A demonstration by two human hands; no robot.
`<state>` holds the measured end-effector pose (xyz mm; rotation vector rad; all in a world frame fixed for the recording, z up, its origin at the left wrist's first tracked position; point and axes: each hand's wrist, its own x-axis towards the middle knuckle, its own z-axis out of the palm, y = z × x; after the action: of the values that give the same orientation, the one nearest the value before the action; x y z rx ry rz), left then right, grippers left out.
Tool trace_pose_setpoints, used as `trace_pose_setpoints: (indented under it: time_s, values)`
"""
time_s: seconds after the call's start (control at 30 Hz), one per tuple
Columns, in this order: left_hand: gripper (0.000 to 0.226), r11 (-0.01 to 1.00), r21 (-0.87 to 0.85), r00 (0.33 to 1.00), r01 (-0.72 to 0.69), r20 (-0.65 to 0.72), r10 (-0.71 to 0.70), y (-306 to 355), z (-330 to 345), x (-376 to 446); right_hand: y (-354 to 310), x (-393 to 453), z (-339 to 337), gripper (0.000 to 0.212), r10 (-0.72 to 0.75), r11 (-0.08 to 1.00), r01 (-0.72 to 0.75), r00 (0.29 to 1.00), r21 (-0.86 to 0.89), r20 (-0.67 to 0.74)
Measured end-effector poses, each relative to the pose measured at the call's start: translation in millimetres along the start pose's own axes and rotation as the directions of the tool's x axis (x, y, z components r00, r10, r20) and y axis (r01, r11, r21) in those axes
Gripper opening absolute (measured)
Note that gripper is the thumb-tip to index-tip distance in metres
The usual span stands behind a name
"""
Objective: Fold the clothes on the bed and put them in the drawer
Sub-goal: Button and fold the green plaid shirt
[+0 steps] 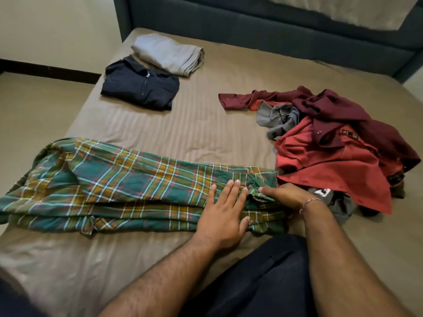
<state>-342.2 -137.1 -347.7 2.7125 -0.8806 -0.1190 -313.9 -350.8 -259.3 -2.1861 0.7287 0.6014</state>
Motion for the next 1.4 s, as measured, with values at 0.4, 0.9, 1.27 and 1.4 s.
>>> trace_pose_setpoints:
  time_s: [0.4, 0.9, 1.27, 1.4]
  values:
    - [0.092, 0.047, -0.997, 0.994, 0.068, 0.064, -0.093, -31.9, -42.2, 5.0, -58.0, -43.8, 24.5, 0.043, -0.513, 0.774, 0.505, 0.854, 0.382, -0.09]
    - [0.068, -0.7, -0.667, 0.864, -0.254, 0.169, -0.475, -43.0, -66.9, -35.2, -83.1, -23.9, 122.4, 0.077, -0.745, 0.667, 0.735, 0.654, -0.12, -0.132]
    - [0.06, -0.156, -0.901, 0.494, -0.404, -0.071, -0.866, -82.0, -86.6, -63.9, -111.3, -27.1, 204.0, 0.079, -0.706, 0.574, 0.519, 0.705, -0.633, -0.063]
    - [0.064, 0.664, -0.738, 0.608, -0.121, -0.584, -0.538, -89.2, -94.2, -69.6, -115.5, -16.8, 203.2, 0.076, -0.663, 0.618, 0.572, 0.748, -0.54, 0.032]
